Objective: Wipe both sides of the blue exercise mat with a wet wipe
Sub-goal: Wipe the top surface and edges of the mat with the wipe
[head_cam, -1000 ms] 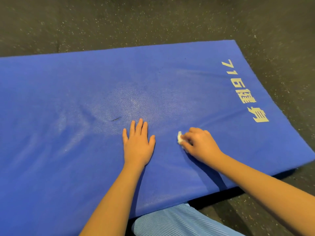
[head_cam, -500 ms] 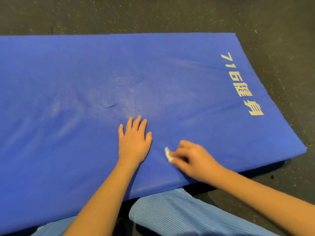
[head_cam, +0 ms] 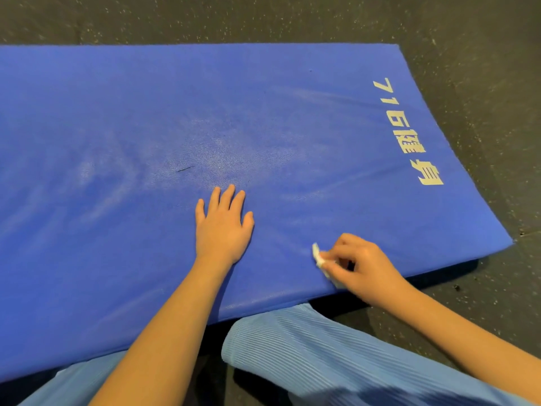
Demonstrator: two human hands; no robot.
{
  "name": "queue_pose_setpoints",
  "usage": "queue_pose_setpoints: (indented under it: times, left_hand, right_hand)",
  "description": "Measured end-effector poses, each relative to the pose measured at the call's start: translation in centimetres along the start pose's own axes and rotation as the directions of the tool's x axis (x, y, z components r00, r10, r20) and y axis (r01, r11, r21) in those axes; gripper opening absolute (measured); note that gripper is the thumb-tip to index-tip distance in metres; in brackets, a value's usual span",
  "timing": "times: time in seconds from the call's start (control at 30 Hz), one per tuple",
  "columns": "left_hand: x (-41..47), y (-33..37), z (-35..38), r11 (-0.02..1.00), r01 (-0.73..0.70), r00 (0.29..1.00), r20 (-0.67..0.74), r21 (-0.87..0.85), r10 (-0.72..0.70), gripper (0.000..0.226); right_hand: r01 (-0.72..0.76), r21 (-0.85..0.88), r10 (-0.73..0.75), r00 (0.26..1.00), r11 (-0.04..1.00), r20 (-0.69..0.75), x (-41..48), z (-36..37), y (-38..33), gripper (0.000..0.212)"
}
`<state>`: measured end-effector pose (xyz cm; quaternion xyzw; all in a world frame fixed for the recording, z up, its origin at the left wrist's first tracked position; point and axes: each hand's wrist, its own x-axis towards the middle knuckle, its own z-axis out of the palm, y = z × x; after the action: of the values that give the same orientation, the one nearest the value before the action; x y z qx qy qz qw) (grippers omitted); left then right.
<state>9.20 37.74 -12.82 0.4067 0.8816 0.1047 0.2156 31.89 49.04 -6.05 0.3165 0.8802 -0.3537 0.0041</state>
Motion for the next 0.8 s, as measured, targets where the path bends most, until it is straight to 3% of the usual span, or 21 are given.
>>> queue_pose_setpoints:
  times: [0.07,0.13,0.2,0.27,0.33,0.4,0.47,0.5,0.53,0.6,0.67,0.73,0.8]
  left_hand:
    - [0.0,0.1,-0.1,1.000,0.000,1.000,-0.001,0.001,0.000,0.054]
    - [0.0,0.0,-0.1,1.000,-0.001,1.000,-0.002,0.004,0.001,0.054]
    - [-0.1,0.0,-0.1,1.000,-0.003,1.000,-0.009,0.004,0.003,0.054]
    - [-0.3,0.0,-0.1,1.000,-0.005,1.000,-0.017,0.003,0.005,0.054]
    - [-0.2,0.0,0.0,1.000,-0.009,1.000,-0.015,0.002,0.009,0.054]
    - [-0.1,0.0,0.0,1.000,-0.009,1.000,-0.012,0.002,0.009,0.054]
    - [-0.2,0.0,0.0,1.000,-0.007,1.000,-0.011,0.000,0.007,0.054]
    - [-0.2,0.0,-0.1,1.000,-0.006,1.000,-0.010,0.000,0.006,0.053]
    - [-0.2,0.1,-0.1,1.000,-0.005,1.000,-0.008,0.002,0.005,0.053]
    - [-0.3,0.2,-0.2,1.000,-0.006,1.000,-0.008,0.003,0.006,0.053]
    - [-0.3,0.2,-0.3,1.000,-0.005,1.000,-0.011,0.003,0.005,0.053]
    - [-0.3,0.3,-0.4,1.000,-0.003,1.000,-0.005,0.001,0.003,0.053]
    - [-0.3,0.4,-0.5,1.000,-0.001,1.000,0.003,0.008,0.001,0.054]
  right_hand:
    - [-0.151,-0.160,0.114,0.969,0.976,-0.221,1.9,0.3,1.4,0.042]
    - [-0.203,-0.240,0.125,0.945,0.950,-0.303,3.0,1.1,1.3,0.039]
    - [0.006,-0.228,-0.040,0.989,0.974,-0.143,2.4,1.8,-0.2,0.038]
    - [0.231,-0.150,-0.216,0.970,0.961,0.112,1.3,1.7,-1.1,0.036]
    - [0.288,-0.202,-0.265,0.955,0.936,0.134,2.8,0.8,0.3,0.033]
    - [0.097,-0.275,-0.124,0.989,0.957,-0.083,6.0,0.1,2.3,0.029]
    - [-0.193,-0.166,0.140,0.948,0.967,-0.285,8.5,0.3,3.2,0.022]
    - [-0.251,-0.122,0.204,0.930,0.960,-0.307,9.1,0.8,2.9,0.021]
    - [-0.225,-0.127,0.182,0.941,0.966,-0.286,9.2,1.4,2.1,0.025]
    - [0.036,-0.203,-0.064,0.989,0.979,-0.132,8.2,2.1,0.2,0.027]
    - [0.238,-0.255,-0.233,0.971,0.937,0.050,7.9,1.4,0.1,0.023]
    - [0.180,-0.276,-0.191,0.981,0.944,-0.013,9.7,0.1,1.5,0.023]
    - [-0.085,-0.219,0.026,0.966,0.972,-0.258,11.8,-0.5,3.0,0.023]
